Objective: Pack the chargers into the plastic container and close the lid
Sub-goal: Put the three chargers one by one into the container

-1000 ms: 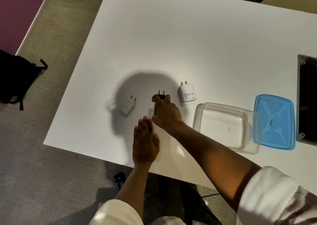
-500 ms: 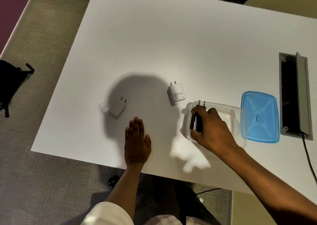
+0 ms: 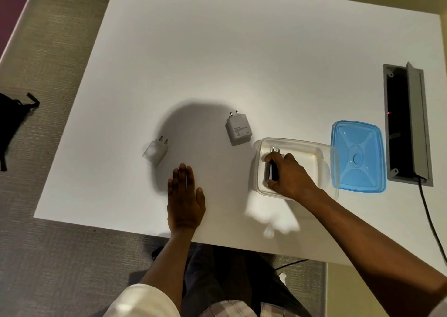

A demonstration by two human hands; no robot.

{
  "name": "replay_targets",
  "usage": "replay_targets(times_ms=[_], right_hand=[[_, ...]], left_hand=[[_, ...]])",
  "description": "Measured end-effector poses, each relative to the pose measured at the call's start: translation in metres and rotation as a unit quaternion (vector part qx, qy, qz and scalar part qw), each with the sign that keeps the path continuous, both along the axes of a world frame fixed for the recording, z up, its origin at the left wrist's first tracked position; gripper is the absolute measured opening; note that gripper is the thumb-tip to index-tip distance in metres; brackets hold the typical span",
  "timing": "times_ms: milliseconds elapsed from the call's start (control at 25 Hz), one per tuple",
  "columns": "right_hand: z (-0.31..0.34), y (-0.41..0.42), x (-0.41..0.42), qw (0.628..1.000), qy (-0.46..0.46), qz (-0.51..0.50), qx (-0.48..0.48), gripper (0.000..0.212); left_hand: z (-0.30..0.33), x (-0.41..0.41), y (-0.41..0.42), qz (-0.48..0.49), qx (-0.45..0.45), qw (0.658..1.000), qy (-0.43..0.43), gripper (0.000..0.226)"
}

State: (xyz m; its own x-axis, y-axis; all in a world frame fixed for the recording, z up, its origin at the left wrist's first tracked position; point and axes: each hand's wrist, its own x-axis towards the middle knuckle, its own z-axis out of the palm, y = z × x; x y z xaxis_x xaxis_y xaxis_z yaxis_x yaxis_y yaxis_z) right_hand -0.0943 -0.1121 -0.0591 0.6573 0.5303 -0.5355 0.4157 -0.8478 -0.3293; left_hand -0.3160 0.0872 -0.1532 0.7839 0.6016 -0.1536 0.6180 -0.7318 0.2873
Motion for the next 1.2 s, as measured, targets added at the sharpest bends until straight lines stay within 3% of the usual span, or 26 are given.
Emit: replay_targets(times_ms=[680, 840, 920, 1080, 1200], right_hand=[[-0.009, 0.016, -0.001, 0.999, 0.014, 0.030, -0.002, 0.063], [0.012, 0.008, 0.007, 0.999, 0.027, 0.044, -0.012, 0.077], [0.032, 0.003, 0.012, 0.999, -0.010, 0.042, -0.012, 0.072], [0.070, 0.024, 0.023, 0.992, -0.084, 0.006, 0.093, 0.052], [0.076, 0.073, 0.037, 0.989, -0.089, 0.001, 0.116, 0.053]], left_hand=[[0.000, -0.001, -0.001, 0.007, -0.015, 0.999, -0.028, 0.067], [0.001, -0.001, -0.001, 0.008, -0.013, 0.999, -0.029, 0.067], [0.001, -0.002, -0.001, 0.008, -0.015, 0.999, -0.029, 0.067], [0.002, -0.001, -0.001, 0.010, -0.018, 0.999, -0.029, 0.067], [0.002, -0.001, -0.001, 0.007, -0.015, 1.000, -0.026, 0.067]])
